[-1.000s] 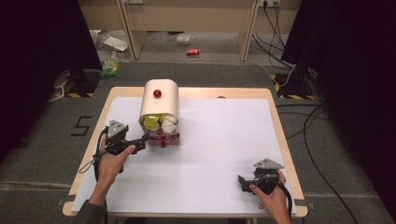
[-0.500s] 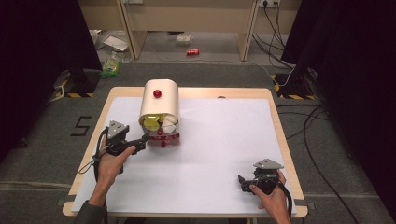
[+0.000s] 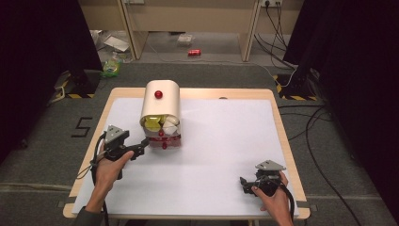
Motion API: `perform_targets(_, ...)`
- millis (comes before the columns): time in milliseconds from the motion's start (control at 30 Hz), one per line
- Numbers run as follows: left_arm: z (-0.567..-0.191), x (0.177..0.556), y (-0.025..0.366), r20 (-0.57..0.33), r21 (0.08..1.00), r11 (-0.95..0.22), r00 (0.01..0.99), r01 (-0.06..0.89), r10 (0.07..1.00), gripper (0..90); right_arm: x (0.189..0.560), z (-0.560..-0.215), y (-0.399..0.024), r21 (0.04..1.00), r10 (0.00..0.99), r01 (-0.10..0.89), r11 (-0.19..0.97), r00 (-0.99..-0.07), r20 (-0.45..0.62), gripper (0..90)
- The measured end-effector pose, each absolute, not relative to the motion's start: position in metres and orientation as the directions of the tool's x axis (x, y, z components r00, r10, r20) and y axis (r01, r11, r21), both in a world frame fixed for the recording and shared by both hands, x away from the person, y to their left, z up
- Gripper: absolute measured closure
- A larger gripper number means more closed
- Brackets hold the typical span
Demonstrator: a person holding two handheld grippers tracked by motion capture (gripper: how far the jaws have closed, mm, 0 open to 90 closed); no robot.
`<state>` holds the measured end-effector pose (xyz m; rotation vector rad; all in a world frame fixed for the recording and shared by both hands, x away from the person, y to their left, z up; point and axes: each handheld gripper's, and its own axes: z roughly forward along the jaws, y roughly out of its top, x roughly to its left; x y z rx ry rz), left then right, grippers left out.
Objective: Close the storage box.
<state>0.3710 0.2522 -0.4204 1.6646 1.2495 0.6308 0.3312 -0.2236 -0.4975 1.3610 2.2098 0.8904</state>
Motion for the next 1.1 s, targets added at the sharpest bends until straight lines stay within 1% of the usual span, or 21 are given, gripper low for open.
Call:
perform_targets(300,-0.421,0.367,0.253,-0.13,0.89,-0.052,0.362,0.452,0.923,15.4,0.331,-0.497,-0.224,0.693,0.894,0.645,0.323,-0.448,0.0,1.0)
perform_targets(400,-0.423,0.363,0.251,-0.122,0.888,-0.064,0.367,0.455,0.922,15.4,0.331,-0.497,-0.224,0.693,0.894,0.644,0.324,-0.448,0.0,1.0)
perform_targets(800,-0.426,0.35,0.253,-0.145,0.895,-0.044,0.382,0.444,0.913,15.4,0.331,-0.497,-0.224,0.693,0.893,0.644,0.325,-0.45,-0.001,0.9)
perform_targets(1100,-0.429,0.337,0.252,-0.14,0.899,-0.053,0.399,0.435,0.906,15.4,0.331,-0.497,-0.224,0.693,0.893,0.643,0.327,-0.45,-0.004,0.9)
